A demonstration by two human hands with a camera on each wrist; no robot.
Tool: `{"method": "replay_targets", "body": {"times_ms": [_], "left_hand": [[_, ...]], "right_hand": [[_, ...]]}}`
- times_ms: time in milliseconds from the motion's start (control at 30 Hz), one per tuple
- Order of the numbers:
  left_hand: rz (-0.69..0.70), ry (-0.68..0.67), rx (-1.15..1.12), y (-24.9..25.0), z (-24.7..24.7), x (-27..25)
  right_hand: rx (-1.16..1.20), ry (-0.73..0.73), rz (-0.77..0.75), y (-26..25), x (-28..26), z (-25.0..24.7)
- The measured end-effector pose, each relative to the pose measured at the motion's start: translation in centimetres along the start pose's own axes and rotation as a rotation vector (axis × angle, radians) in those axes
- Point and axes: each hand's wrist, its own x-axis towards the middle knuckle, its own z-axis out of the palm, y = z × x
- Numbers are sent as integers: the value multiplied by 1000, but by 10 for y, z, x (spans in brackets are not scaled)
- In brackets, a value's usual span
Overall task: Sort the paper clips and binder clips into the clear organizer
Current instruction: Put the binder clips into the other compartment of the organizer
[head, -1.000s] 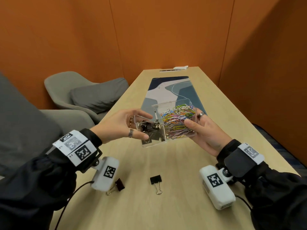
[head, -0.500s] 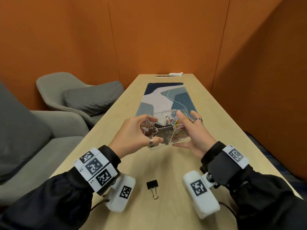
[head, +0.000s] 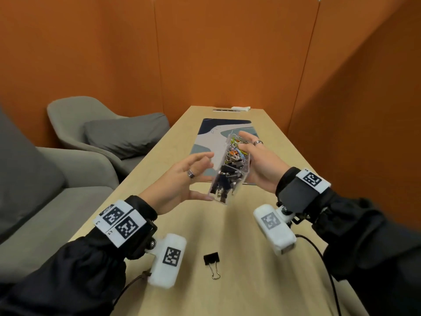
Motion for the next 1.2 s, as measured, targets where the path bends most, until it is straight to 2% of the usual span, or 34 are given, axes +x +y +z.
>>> {"method": "replay_targets", "body": {"times_ms": [100,267,433,633,700,767,833,933,1033,1200], "left_hand": [[-110,48,-139,-1,-2,7],[-207,-107,-264,-3,-1,14],[-174,-107,-337,-13,-3,14],[-136,-45,-422,-30,-1,13],[-103,-8,-447,-31,-2,14],[-66,31,-473,-31,-3,16],[-27,67,-490,-31,-4,16],[14,118,-504,-34,-6,17],[52,125,-507,-35,-6,17],[75,155,-557,-35,-7,17]], "right_hand": [[45,-67,6,-8,7,3],[-72,-155,11,-15,11,16],[-80,-245,38,-12,9,16],[-250,-325,65,-7,5,17],[-378,-300,51,-7,6,15],[-522,-181,-30,-11,3,15],[-540,-64,-153,-18,0,13],[-543,35,-284,-31,-6,5],[-599,63,-322,-38,-12,-2],[-708,-9,-313,-37,-21,-5]]}}
